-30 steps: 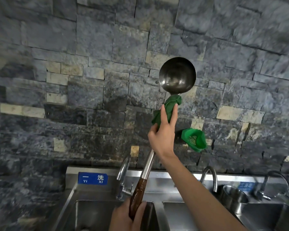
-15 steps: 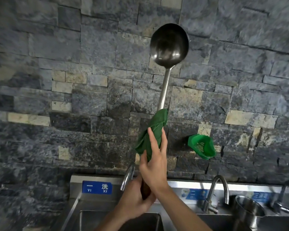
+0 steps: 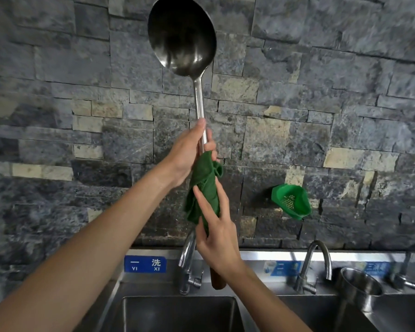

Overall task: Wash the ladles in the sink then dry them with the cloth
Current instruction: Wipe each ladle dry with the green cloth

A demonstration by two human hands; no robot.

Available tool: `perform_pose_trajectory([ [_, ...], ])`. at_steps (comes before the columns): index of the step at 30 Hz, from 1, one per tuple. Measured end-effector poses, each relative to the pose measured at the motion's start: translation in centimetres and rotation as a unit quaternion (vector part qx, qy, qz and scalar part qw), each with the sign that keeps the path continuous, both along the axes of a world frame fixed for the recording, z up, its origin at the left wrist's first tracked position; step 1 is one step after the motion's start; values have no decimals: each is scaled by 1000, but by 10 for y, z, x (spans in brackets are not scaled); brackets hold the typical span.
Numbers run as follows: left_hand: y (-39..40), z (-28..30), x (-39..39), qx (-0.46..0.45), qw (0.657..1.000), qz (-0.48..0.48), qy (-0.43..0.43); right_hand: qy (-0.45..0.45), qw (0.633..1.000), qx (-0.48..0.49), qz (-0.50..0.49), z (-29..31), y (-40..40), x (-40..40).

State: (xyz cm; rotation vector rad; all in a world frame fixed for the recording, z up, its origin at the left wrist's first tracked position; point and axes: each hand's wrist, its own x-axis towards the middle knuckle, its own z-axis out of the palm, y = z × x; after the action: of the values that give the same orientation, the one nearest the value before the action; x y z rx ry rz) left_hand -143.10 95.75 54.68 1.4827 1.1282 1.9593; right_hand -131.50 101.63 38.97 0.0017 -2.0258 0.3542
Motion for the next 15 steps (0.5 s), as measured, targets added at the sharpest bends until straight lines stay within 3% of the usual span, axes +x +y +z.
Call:
perform_pose_trajectory([
  [5, 13, -27, -9, 35, 991, 30, -122, -18, 999, -14, -48, -31, -9, -5],
  [9, 11, -41, -21, 17, 990, 91, -107, -55, 994, -28, -87, -79, -15, 4],
  [15, 14, -63, -29, 8, 986, 107, -129, -119, 987, -26, -101, -129, -13, 34],
])
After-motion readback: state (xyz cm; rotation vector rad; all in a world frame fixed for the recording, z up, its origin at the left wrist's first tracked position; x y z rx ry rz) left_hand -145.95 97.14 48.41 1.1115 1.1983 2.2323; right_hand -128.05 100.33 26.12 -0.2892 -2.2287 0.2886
